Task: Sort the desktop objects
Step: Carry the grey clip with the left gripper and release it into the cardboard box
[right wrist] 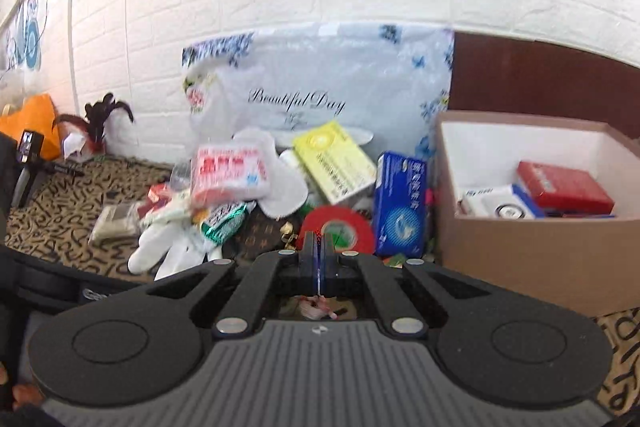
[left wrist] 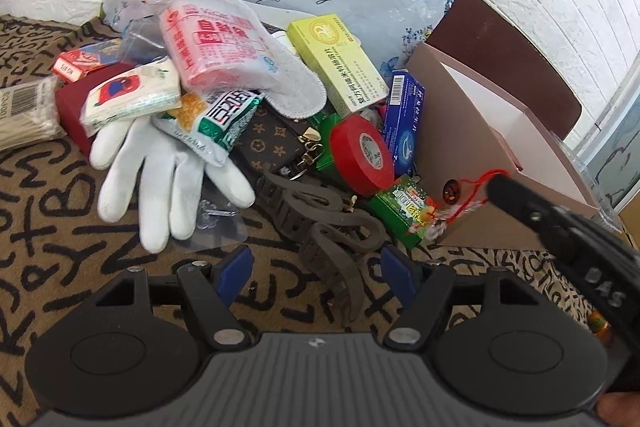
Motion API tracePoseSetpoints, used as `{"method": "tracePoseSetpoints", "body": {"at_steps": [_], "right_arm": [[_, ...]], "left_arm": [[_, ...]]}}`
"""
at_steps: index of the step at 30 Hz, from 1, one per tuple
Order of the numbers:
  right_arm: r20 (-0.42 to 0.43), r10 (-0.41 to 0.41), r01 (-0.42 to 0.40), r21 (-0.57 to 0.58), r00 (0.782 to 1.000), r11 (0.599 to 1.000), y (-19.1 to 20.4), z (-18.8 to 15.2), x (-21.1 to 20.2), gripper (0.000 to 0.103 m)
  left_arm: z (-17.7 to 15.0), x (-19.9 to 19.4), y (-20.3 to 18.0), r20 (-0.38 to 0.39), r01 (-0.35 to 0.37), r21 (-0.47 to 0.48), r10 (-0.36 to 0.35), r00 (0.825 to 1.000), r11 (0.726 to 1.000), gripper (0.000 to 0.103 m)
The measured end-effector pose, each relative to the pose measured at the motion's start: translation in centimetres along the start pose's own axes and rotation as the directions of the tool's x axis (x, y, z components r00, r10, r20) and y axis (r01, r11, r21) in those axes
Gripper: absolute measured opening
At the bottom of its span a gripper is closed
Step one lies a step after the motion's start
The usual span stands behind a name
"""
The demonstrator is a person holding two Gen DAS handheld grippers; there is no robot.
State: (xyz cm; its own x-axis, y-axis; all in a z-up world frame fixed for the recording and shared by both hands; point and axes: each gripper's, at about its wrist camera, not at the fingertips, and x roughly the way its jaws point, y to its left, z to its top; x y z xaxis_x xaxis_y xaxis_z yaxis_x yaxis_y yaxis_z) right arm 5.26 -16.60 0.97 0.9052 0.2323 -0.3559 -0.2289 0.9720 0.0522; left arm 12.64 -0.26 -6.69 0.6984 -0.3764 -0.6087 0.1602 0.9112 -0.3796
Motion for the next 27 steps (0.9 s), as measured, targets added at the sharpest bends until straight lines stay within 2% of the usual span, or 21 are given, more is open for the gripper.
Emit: {"method": "tracePoseSetpoints", "body": {"at_steps": [6, 9, 10, 11, 18, 20, 24, 26, 27], "right_arm": [[0.009, -0.04, 0.039, 0.013, 0.999, 0.999, -1.3, -0.1, -1.6, 0.0], [-0.018, -0.054, 0.055, 0.028, 0.998, 0.998, -2.0, -0.9, -1.6, 0.0], [-0.025, -0.057, 0.058, 0.03, 0.998, 0.998, -2.1, -1.2, -1.6, 0.0], [-0.03, -0.06, 0.061, 0.03, 0.998, 0.998, -2.2, -1.4, -1.6, 0.0], [-0.039, -0.067, 0.068, 0.045, 0.997, 0.997, -2.5, -1.9, -1.7, 0.0], [-0.039, -0.067, 0.069, 0.046, 0.997, 0.997, -2.4, -1.9, -1.9, 0.0], [-0.031, -0.071, 0.073, 0.05, 0.997, 0.996, -2.7, -1.8, -2.4, 0.0], [-0.024, -0.071, 0.072, 0.051, 0.997, 0.996, -2.7, -1.6, -2.8, 0.0], [-0.02, -0.07, 0.071, 0.051, 0.997, 0.996, -2.8, -1.6, -2.9, 0.0]], "left_arm": [[0.3, 3.5, -1.2, -0.063, -0.012, 0.03, 0.014, 0.998, 0.999, 0.071], [0.1, 4.3, -1.5, -0.064, -0.044, 0.064, 0.048, 0.997, 0.997, 0.059], [0.1, 4.3, -1.7, -0.063, -0.054, 0.084, 0.059, 0.996, 0.995, 0.045], [0.1, 4.4, -1.7, -0.073, -0.053, 0.092, 0.06, 0.996, 0.994, 0.041], [0.0, 4.6, -1.7, -0.072, -0.072, 0.097, 0.079, 0.994, 0.993, 0.042], [0.0, 4.4, -1.9, -0.069, -0.079, 0.097, 0.086, 0.994, 0.992, 0.035], [0.0, 3.3, -1.8, -0.052, -0.062, 0.078, 0.066, 0.996, 0.995, 0.03], [0.1, 2.4, -2.1, -0.033, -0.067, 0.085, 0.07, 0.997, 0.994, 0.008], [0.2, 1.9, -2.3, -0.024, -0.055, 0.084, 0.058, 0.998, 0.995, 0.009]]}}
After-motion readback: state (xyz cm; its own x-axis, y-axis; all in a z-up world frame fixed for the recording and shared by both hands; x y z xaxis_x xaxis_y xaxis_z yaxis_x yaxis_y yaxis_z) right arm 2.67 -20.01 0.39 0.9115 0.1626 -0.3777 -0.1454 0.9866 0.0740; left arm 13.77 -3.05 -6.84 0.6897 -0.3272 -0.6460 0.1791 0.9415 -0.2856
